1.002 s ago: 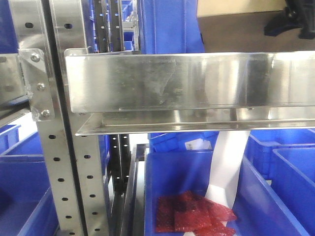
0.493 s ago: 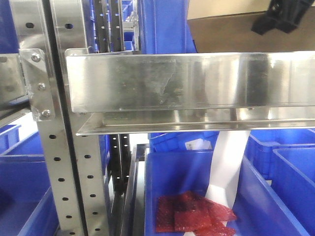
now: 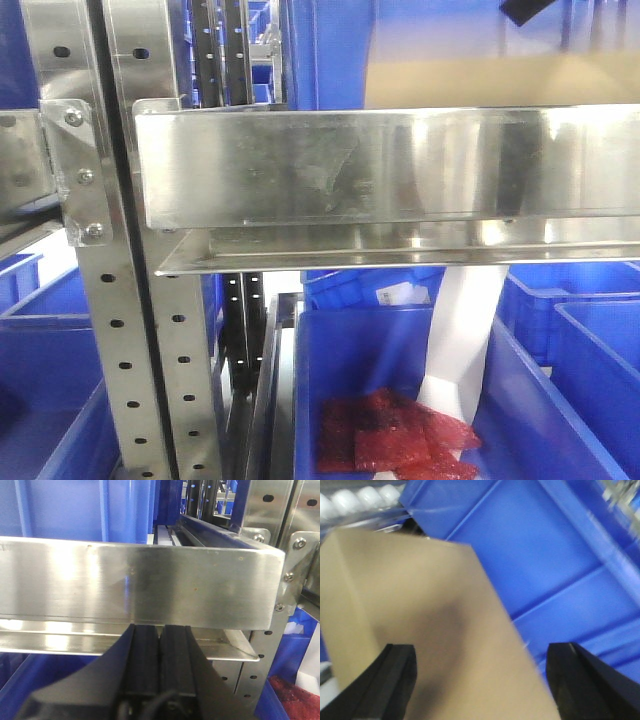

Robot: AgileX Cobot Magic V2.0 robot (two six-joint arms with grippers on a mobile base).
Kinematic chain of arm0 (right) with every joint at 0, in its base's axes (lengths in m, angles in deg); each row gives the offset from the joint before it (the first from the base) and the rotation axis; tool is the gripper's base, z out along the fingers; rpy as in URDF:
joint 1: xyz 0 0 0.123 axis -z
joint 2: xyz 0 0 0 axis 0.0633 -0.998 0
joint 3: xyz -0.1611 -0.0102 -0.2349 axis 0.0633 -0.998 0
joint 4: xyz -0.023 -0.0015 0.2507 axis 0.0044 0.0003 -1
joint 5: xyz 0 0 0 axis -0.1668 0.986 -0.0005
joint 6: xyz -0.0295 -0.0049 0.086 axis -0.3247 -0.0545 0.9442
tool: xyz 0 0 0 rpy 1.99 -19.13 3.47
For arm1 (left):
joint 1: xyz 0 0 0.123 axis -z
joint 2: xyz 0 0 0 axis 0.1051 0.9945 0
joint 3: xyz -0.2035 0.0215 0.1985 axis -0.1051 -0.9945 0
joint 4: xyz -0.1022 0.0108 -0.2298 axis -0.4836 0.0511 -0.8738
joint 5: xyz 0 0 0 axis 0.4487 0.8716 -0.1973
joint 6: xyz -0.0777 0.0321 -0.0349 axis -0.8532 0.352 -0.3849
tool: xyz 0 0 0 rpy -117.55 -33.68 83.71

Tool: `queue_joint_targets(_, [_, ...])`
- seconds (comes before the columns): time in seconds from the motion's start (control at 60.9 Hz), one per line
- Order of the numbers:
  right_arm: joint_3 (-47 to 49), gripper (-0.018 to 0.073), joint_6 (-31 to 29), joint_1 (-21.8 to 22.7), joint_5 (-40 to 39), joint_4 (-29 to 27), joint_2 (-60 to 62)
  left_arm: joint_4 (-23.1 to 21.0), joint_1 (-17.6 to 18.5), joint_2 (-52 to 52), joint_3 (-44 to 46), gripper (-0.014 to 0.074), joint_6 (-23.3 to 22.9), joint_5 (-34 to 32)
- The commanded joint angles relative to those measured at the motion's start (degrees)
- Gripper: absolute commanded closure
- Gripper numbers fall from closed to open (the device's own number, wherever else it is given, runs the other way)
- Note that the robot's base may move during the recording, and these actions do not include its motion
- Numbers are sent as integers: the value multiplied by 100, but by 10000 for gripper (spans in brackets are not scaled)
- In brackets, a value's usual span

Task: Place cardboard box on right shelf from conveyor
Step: 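Lower the box onto the roller shelf with the right gripper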

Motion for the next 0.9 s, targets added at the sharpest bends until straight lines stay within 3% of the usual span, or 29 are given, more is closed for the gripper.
queue_joint_targets(0.0, [187, -58, 506, -2, -130, -261, 389, -34, -9, -83, -48, 713, 2, -485])
queue_joint_targets(0.181, [16, -12, 2413, -2, 50, -248, 993, -34, -9, -83, -48, 713, 2, -485])
queue_joint_targets(0.361, [-589, 263, 3675, 4, -212, -187, 1816, -34, -9, -83, -48, 713, 2, -485])
queue_joint_targets(0.525, [-1153, 510, 3832, 4, -413, -187, 2652, -34, -9, -83, -48, 713, 2, -485])
queue_joint_targets(0.887, [-1642, 510, 3832, 4, -445, -187, 3942, -34, -9, -83, -48, 712, 2, -485])
